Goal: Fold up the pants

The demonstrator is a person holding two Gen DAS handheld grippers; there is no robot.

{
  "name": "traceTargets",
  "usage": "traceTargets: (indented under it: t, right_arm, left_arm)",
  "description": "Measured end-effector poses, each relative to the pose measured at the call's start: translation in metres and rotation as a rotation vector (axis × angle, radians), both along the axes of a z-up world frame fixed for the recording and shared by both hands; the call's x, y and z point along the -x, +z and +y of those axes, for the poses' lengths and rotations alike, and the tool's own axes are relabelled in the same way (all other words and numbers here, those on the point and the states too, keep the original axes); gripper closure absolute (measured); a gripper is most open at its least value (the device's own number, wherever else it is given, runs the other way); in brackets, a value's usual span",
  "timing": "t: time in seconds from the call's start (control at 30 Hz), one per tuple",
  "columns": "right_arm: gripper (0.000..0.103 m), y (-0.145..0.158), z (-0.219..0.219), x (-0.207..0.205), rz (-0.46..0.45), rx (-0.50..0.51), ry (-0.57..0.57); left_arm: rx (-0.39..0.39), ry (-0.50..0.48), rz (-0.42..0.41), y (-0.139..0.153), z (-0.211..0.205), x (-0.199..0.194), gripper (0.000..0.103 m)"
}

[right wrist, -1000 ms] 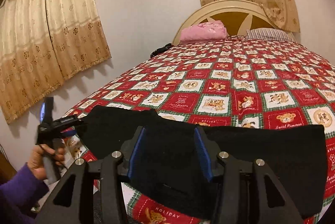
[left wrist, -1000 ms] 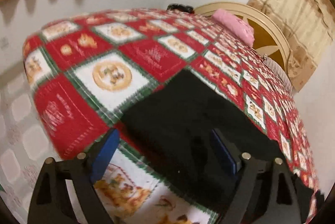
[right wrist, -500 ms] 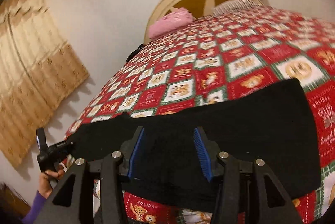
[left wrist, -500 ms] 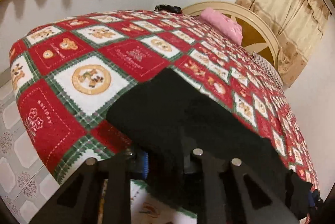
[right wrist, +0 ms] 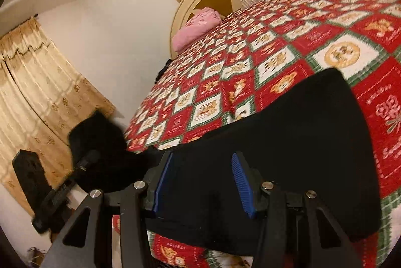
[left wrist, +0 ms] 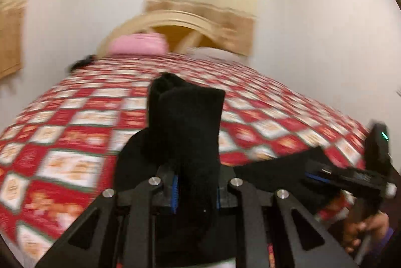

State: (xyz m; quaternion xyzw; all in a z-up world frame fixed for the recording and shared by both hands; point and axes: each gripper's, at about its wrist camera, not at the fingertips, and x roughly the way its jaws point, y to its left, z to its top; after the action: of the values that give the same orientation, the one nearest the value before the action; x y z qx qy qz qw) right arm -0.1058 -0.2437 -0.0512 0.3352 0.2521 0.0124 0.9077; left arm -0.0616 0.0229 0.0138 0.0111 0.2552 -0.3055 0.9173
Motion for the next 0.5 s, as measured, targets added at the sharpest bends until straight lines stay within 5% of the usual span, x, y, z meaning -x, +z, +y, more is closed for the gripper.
traceTargets:
  t: [0.2,0.33,0.5]
  right_arm:
    - [0.053,-0.005,-0.008,0.006,0.000,-0.032,-0.014]
    - [0.053,-0.010,-0.015,0.008,-0.006,-0.091,-0.016]
    - [0.053,-0.018,-0.028,0.011,-0.051,-0.217,-0.007]
  left_arm:
    - [-0.093,-0.220,0.001,-0.028,-0.079,0.026,0.082]
    - [-0.186,-0.253,-0.013,-0.049,-0.097,0.033,0.080]
    - [-0.227,-0.314,0.062,-0.062,-0.091,0.032,0.061]
